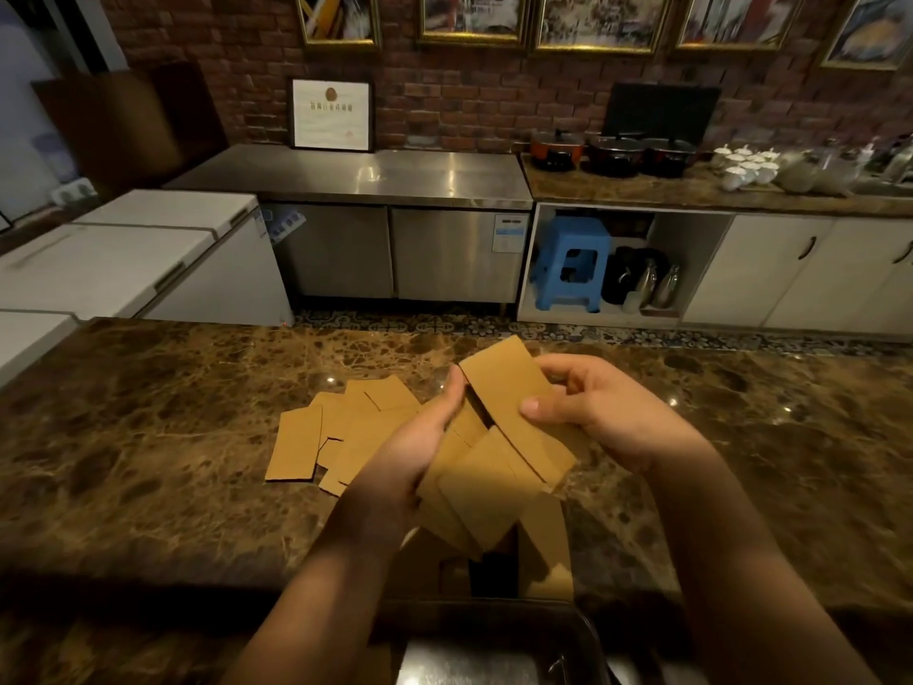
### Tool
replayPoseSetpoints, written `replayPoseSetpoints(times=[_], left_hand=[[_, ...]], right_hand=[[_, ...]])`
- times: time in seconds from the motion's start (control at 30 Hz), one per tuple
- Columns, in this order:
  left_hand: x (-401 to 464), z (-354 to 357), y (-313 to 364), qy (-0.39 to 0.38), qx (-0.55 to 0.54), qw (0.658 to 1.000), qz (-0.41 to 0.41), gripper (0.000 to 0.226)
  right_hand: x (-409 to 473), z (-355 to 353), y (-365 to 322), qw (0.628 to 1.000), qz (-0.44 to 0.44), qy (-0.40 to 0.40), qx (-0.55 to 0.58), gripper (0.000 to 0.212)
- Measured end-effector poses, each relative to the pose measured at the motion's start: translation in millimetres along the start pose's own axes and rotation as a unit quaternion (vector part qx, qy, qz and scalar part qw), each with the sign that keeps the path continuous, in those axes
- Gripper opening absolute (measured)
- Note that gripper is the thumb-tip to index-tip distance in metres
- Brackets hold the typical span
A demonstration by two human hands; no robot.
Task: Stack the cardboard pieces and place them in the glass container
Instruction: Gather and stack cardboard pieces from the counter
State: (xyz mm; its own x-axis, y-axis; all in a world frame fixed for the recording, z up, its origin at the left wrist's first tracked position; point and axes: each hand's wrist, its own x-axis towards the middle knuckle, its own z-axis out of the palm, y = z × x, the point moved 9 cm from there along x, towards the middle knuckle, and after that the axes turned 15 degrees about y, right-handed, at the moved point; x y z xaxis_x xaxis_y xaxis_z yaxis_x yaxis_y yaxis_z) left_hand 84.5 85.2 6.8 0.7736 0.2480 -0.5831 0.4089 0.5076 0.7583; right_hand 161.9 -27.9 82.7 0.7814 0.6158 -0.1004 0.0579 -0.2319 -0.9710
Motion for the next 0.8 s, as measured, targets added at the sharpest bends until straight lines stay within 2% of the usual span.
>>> replayPoseSetpoints(times=[0.1, 0.17, 0.27, 0.33, 0.37, 0.47, 0.57, 0.63, 0.7, 0.8], left_hand=[[-9.8, 25.8, -15.9, -0.116, -0.077, 0.99, -0.018, 0.082], [-14.6, 28.5, -10.9, -0.161, -0.122, 0.979, 0.021, 0.074], [-8.8, 19.7, 2.8, -0.126, -0.145, 0.976, 0.106, 0.074], [-2.9, 11.3, 11.3, -0.073, -0.147, 0.977, 0.137, 0.08], [-0.7, 8.4, 14.8, -0.055, -0.167, 0.973, 0.149, 0.075], [2.4, 7.5, 18.4, -0.052, -0.271, 0.953, 0.124, 0.045], [7.8, 6.1, 18.1, -0.033, -0.281, 0.951, 0.122, 0.044], [10.1, 4.3, 19.4, 0.0, -0.26, 0.956, 0.135, 0.053], [10.6, 3.8, 19.7, 0.021, -0.248, 0.958, 0.146, 0.059], [9.7, 6.6, 17.2, -0.005, -0.276, 0.952, 0.131, 0.055]], right_hand=[[8.0, -1.1, -5.4, 0.996, -0.029, 0.085, 0.011, 0.022], [9.6, -7.6, 0.1, 0.989, -0.022, 0.14, 0.048, 0.021], [6.1, -22.0, 11.9, 0.966, -0.003, 0.229, 0.123, 0.019], [1.2, -24.5, 13.7, 0.955, -0.007, 0.254, 0.153, 0.02], [-1.0, -22.2, 13.1, 0.953, -0.009, 0.25, 0.173, 0.023], [-4.4, -16.0, 14.1, 0.949, 0.005, 0.24, 0.205, 0.031], [-9.3, -14.2, 15.0, 0.944, -0.005, 0.262, 0.2, 0.03], [-17.6, -24.2, 6.7, 0.935, -0.078, 0.337, 0.08, 0.029], [-30.0, -23.1, -10.2, 0.903, -0.181, 0.385, -0.068, 0.018], [-38.5, -16.3, -22.2, 0.861, -0.245, 0.416, -0.162, 0.022]])
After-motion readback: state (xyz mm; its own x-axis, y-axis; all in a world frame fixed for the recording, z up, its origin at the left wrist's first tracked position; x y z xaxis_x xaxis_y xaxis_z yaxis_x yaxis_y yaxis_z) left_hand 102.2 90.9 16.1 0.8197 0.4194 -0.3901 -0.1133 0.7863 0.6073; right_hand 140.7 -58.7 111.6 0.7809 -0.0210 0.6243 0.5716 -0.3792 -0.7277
